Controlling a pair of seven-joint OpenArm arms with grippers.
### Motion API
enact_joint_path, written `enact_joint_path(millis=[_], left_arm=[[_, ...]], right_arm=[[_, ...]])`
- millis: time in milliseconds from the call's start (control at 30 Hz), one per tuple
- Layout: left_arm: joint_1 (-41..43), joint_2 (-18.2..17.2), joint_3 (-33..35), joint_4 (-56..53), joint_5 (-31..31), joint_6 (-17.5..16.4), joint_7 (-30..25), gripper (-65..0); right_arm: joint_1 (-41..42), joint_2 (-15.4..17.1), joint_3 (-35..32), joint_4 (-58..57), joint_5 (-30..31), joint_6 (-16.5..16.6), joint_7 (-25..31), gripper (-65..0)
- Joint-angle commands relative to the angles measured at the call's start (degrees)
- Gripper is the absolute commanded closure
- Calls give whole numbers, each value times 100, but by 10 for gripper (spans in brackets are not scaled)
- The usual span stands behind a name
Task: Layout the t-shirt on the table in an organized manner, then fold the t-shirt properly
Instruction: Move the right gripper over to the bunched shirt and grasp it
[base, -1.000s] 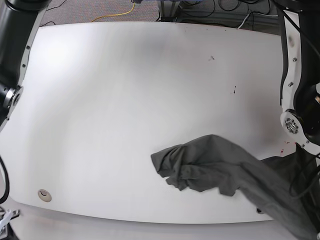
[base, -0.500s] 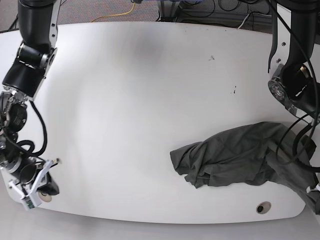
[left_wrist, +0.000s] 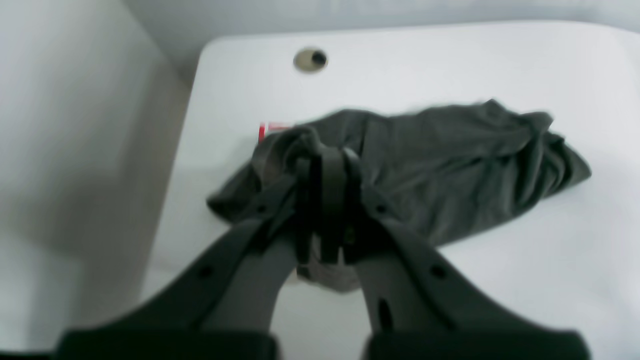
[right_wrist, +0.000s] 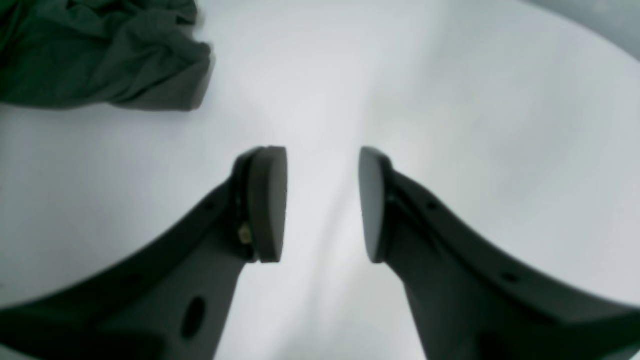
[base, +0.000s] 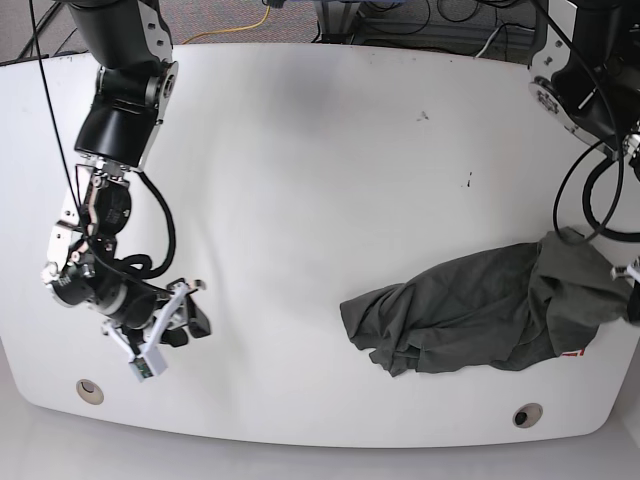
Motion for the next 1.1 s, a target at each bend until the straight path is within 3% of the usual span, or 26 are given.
enact_joint_path(millis=[0,233,500,733,1067], left_arm=[[249,-179,-190,167,-220,-14,-125,0],[1462,-187,-787,229,-695,-14,-125,0],[2614,-170,-1412,229,-1328,-14,-125,0],[3537,-205,-2001,229,-1943,-14,-125,0],[4909,-390,-2968,229,-2506,-41,-125,0]], right_arm=[[220,-200,-125,-57,-10,24,178,-276],[405,-860,-643,-620,-503,15,451,-379],[414,-1352,-1048,-1640,-863,6,1259,-477],[475,-1607,-1145,-2607,-1065,6,1857,-498],[484,-1827,-1145,-3126,-1074,6,2191,-499]])
